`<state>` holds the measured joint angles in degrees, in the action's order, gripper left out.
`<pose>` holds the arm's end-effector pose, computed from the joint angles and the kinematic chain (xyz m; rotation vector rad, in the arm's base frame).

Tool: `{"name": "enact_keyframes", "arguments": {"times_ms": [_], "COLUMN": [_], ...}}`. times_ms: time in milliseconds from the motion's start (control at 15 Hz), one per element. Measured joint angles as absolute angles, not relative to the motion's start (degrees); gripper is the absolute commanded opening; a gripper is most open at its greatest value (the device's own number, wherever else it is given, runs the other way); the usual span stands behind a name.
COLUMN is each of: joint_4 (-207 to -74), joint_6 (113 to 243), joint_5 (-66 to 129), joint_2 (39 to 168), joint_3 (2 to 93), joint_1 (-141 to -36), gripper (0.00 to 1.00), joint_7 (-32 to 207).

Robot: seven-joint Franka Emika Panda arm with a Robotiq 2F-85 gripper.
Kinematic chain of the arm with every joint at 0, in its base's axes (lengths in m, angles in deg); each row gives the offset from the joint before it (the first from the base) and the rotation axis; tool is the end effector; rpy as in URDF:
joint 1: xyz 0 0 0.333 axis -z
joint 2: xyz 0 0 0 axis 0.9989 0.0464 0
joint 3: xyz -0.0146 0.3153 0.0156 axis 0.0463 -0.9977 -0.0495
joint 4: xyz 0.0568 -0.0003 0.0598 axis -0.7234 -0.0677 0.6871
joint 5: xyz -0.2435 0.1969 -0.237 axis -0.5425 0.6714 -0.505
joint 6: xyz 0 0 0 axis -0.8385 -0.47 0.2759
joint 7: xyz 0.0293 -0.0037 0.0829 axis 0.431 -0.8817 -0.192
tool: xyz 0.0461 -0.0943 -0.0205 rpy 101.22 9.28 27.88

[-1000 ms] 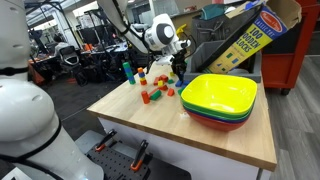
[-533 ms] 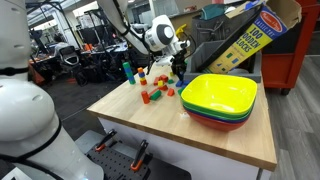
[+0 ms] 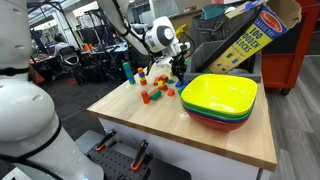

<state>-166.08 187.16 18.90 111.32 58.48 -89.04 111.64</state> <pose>0.5819 -0.1324 0.2377 2.7939 -0.7029 0.0982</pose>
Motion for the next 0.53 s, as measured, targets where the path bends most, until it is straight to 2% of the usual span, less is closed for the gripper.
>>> {"name": "enact_keyframes", "arguments": {"times_ms": [533], "joint_4": [-166.59], "joint_6": [179.2], "joint_5": [36.93], "joint_2": [110.48], "joint_3": [52.26], "joint_1": [-85.64], "gripper": [1.0], "joint_7": [106.75]}}
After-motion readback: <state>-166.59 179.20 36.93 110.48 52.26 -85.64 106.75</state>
